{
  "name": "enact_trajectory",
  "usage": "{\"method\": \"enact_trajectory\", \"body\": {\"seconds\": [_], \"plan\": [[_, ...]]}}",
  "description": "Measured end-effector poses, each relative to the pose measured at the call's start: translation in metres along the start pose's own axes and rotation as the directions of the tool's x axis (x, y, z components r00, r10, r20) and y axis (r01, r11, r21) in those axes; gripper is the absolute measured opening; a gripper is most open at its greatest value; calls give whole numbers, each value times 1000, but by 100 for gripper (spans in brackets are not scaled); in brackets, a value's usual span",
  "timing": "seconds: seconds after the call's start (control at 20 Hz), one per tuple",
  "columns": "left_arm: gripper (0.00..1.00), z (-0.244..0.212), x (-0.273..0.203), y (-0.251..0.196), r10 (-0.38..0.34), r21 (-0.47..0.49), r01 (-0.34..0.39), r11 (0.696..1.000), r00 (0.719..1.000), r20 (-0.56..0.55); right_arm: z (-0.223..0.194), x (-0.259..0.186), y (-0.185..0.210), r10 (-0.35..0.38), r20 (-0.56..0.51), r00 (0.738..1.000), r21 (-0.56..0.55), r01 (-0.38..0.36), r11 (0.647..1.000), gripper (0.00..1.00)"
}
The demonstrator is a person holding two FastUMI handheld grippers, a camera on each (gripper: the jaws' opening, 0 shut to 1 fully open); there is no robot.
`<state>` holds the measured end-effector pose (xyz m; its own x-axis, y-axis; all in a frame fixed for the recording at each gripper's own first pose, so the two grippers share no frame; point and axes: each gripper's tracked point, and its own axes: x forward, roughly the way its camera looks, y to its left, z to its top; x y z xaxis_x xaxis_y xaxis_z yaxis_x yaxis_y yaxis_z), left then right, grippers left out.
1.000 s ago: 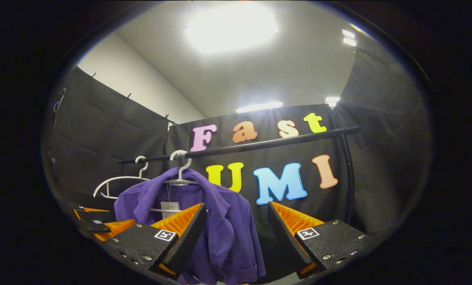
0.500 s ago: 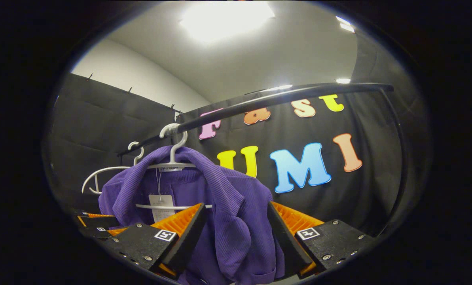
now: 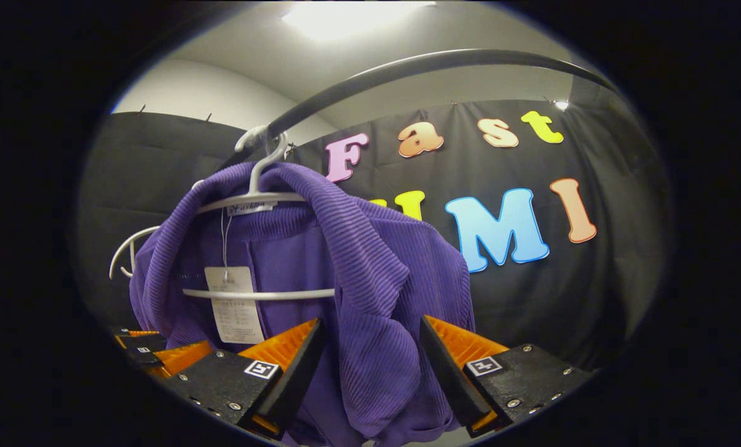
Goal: Grasp the clothes on the hanger with both hands and then place them into the laundry hamper below.
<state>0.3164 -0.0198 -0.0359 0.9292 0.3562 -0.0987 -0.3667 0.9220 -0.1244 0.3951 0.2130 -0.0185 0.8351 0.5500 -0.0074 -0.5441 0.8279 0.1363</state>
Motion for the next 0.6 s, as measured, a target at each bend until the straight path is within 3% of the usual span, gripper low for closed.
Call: {"method": "enact_trajectory", "body": {"seconds": [0.15, 0.2, 0.25, 0.3, 0.35, 0.4, 0.45, 0.5, 0.6], "plan": [[92, -8, 10, 4, 30, 12, -29, 999, 999, -13, -8, 10, 3, 2, -4, 1000, -20, -2, 1000, 93], [98, -12, 12, 3, 34, 16, -34, 999, 999, -26, -13, 13, 2, 0, -11, 1000, -35, 0, 999, 89], [92, -15, 14, 4, 41, 24, -40, 999, 998, -36, -18, 15, -1, -5, -21, 1000, -51, 4, 999, 86], [98, -14, 16, 7, 56, 35, -54, 998, 998, -36, -22, 17, 0, -7, -32, 999, -62, 5, 998, 78], [88, -15, 20, 10, 62, 43, -61, 997, 997, -39, -24, 18, 1, -4, -39, 999, -64, 1, 998, 73], [76, -16, 20, 9, 61, 50, -59, 997, 997, -41, -25, 18, 7, 13, -42, 999, -56, -16, 998, 58], [81, -15, 21, 9, 54, 60, -52, 997, 998, -40, -24, 17, 13, 43, -42, 998, -48, -45, 998, 48], [87, -11, 20, 16, 81, 74, -79, 994, 997, -20, -21, 16, 14, 48, -35, 998, -55, -50, 997, 33], [41, -10, 21, 17, 63, 77, -61, 995, 998, -23, -13, 12, 8, 43, -2, 999, -80, -43, 996, 11]]}}
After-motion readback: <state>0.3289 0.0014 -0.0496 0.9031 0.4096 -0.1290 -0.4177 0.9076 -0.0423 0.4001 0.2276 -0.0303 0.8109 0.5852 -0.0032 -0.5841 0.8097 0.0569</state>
